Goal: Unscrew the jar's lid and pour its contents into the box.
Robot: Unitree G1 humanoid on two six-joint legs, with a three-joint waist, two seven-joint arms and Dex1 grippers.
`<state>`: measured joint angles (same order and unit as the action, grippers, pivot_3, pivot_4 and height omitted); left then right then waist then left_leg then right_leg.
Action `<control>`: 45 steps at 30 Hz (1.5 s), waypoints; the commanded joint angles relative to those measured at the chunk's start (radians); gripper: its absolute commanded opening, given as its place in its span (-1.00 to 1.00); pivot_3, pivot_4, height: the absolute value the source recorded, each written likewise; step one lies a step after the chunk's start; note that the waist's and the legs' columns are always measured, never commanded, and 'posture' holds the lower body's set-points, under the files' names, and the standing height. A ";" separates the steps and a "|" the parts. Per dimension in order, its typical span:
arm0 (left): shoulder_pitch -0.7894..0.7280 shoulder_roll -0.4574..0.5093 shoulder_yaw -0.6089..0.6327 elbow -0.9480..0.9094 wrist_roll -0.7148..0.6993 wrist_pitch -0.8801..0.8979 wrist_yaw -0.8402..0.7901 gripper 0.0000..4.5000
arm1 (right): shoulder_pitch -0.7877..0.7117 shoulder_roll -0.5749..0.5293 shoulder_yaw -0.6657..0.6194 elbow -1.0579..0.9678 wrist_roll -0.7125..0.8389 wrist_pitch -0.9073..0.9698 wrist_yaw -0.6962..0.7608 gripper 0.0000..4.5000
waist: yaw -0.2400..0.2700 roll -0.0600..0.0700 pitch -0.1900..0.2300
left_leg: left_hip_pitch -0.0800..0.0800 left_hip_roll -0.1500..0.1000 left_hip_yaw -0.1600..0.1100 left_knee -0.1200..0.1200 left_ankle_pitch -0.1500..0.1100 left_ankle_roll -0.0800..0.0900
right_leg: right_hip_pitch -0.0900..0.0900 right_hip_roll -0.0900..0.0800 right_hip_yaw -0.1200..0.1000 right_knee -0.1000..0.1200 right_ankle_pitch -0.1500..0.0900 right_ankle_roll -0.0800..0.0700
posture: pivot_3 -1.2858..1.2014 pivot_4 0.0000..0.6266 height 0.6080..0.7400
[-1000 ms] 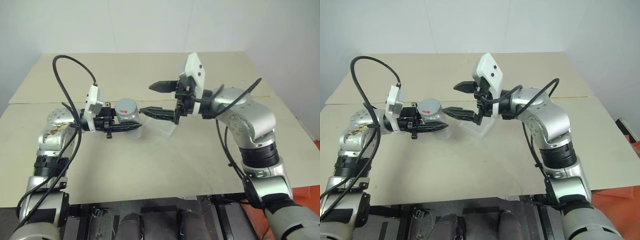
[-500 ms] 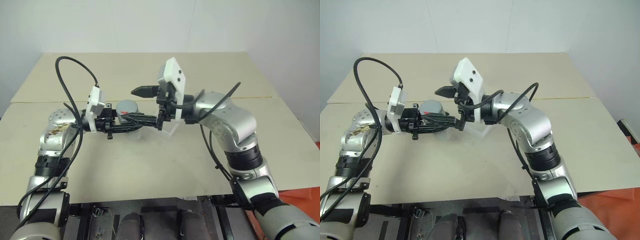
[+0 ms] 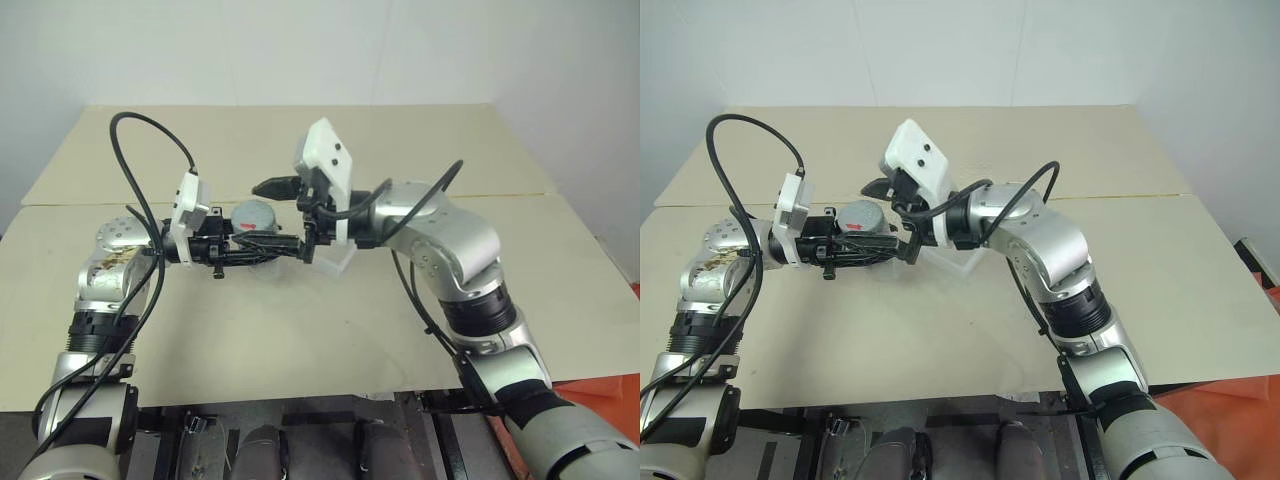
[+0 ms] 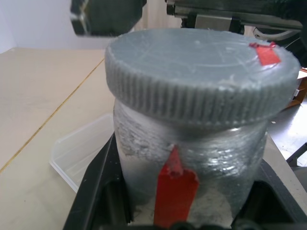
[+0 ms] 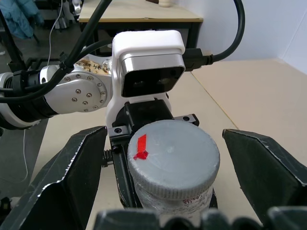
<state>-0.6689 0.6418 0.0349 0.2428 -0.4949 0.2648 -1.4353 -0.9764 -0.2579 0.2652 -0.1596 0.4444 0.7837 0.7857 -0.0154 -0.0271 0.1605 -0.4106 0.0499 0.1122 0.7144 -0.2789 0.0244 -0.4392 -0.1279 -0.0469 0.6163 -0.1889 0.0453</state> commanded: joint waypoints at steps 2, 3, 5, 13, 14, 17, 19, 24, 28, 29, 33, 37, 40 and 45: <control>-0.012 0.009 0.010 -0.036 -0.005 -0.013 -0.003 -0.14 | -0.036 0.003 0.002 -0.031 0.003 0.018 0.004 0.99 | 0.000 0.000 0.000 | 0.000 0.000 0.000 0.000 0.000 0.000 | 0.000 0.000 0.000 0.000 0.000 0.000 | 0.03 -0.52 1.00; -0.011 0.009 0.010 -0.038 -0.005 -0.013 -0.002 -0.14 | -0.038 0.003 0.004 -0.032 0.001 0.019 0.003 0.99 | 0.000 0.000 0.000 | 0.000 0.000 0.000 0.000 0.000 0.000 | 0.000 0.000 0.000 0.000 0.000 0.000 | 0.03 -0.52 1.00; -0.010 0.009 0.010 -0.039 -0.005 -0.012 -0.001 -0.14 | -0.041 0.005 0.007 -0.030 -0.001 0.023 0.002 0.99 | 0.000 0.000 0.000 | 0.000 0.000 0.000 0.000 0.000 0.000 | 0.000 0.000 0.000 0.000 0.000 0.000 | 0.03 -0.52 1.00; -0.008 0.011 0.013 -0.045 -0.007 -0.009 0.001 -0.14 | -0.046 0.008 0.014 -0.023 -0.004 0.022 -0.002 0.99 | 0.000 0.000 0.000 | 0.000 0.000 0.000 0.000 0.000 0.000 | 0.000 0.000 0.000 0.000 0.000 0.000 | 0.03 -0.52 1.00; -0.007 0.011 0.013 -0.046 -0.007 -0.008 0.002 -0.14 | -0.046 0.008 0.015 -0.022 -0.005 0.022 -0.002 0.99 | 0.000 0.000 0.000 | 0.000 0.000 0.000 0.000 0.000 0.000 | 0.000 0.000 0.000 0.000 0.000 0.000 | 0.03 -0.52 1.00; -0.006 0.012 0.014 -0.049 -0.008 -0.007 0.003 -0.14 | -0.046 0.008 0.017 -0.018 -0.009 0.023 -0.002 0.73 | 0.000 0.000 0.000 | 0.000 0.000 0.000 0.000 0.000 0.000 | 0.000 0.000 0.000 0.000 0.000 0.000 | 0.03 -0.52 1.00; -0.005 0.013 0.015 -0.050 -0.008 -0.007 0.003 -0.14 | -0.046 0.009 0.018 -0.016 -0.012 0.024 -0.006 0.44 | 0.000 0.000 0.000 | 0.000 0.000 0.000 0.000 0.000 0.000 | 0.000 0.000 0.000 0.000 0.000 0.000 | 0.03 -0.52 1.00; -0.001 0.015 0.016 -0.054 -0.009 -0.004 0.003 -0.14 | -0.048 0.011 0.014 -0.014 -0.016 0.024 -0.010 0.22 | 0.000 0.000 0.000 | 0.000 0.000 0.000 0.000 0.000 0.000 | 0.000 0.000 0.000 0.000 0.000 0.000 | 0.03 -0.52 1.00; 0.000 0.016 0.017 -0.053 -0.010 -0.003 0.002 -0.14 | -0.055 0.006 0.006 -0.009 -0.017 0.021 -0.008 0.22 | 0.000 0.000 0.000 | 0.000 0.000 0.000 0.000 0.000 0.000 | 0.000 0.000 0.000 0.000 0.000 0.000 | 0.03 -0.52 1.00; 0.002 0.016 0.016 -0.054 -0.010 -0.001 0.002 -0.14 | -0.061 0.004 -0.002 -0.006 -0.015 0.022 -0.009 0.22 | 0.000 0.000 0.000 | 0.000 0.000 0.000 0.000 0.000 0.000 | 0.000 0.000 0.000 0.000 0.000 0.000 | 0.03 -0.52 1.00; 0.027 0.016 0.006 -0.063 -0.010 0.012 0.000 -0.14 | -0.085 -0.012 -0.021 0.006 -0.018 0.008 -0.003 0.22 | 0.000 0.000 0.000 | 0.000 0.000 0.000 0.000 0.000 0.000 | 0.000 0.000 0.000 0.000 0.000 0.000 | 0.03 -0.52 1.00; 0.072 0.017 -0.003 -0.088 -0.015 0.018 -0.001 -0.14 | -0.107 -0.032 -0.046 0.016 -0.012 -0.011 0.017 0.22 | -0.001 0.000 0.000 | 0.000 0.000 0.000 0.000 0.000 0.000 | 0.000 0.000 0.000 0.000 0.000 0.000 | 0.03 -0.52 1.00; 0.098 0.025 -0.003 -0.115 -0.032 0.032 -0.011 -0.14 | -0.111 -0.049 -0.064 0.021 -0.007 -0.031 0.038 0.22 | -0.001 0.000 0.000 | 0.000 0.000 0.000 0.000 0.000 0.000 | 0.000 0.000 0.000 0.000 0.000 0.000 | 0.03 -0.52 1.00; 0.112 0.035 -0.005 -0.134 -0.050 0.051 -0.046 -0.14 | -0.112 -0.075 -0.065 0.036 -0.015 -0.074 0.068 0.22 | 0.002 0.000 0.000 | 0.000 0.000 0.000 0.000 0.000 0.000 | 0.000 0.000 0.000 0.000 0.000 0.000 | 0.03 -0.52 1.00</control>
<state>-0.5375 0.6644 0.0204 0.1455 -0.5173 0.3110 -1.4665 -1.0768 -0.3384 0.2112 -0.1087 0.4292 0.7437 0.8436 -0.0132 -0.0269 0.1607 -0.4106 0.0502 0.1120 0.7143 -0.2789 0.0244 -0.4393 -0.1279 -0.0473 0.6162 -0.1889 0.0453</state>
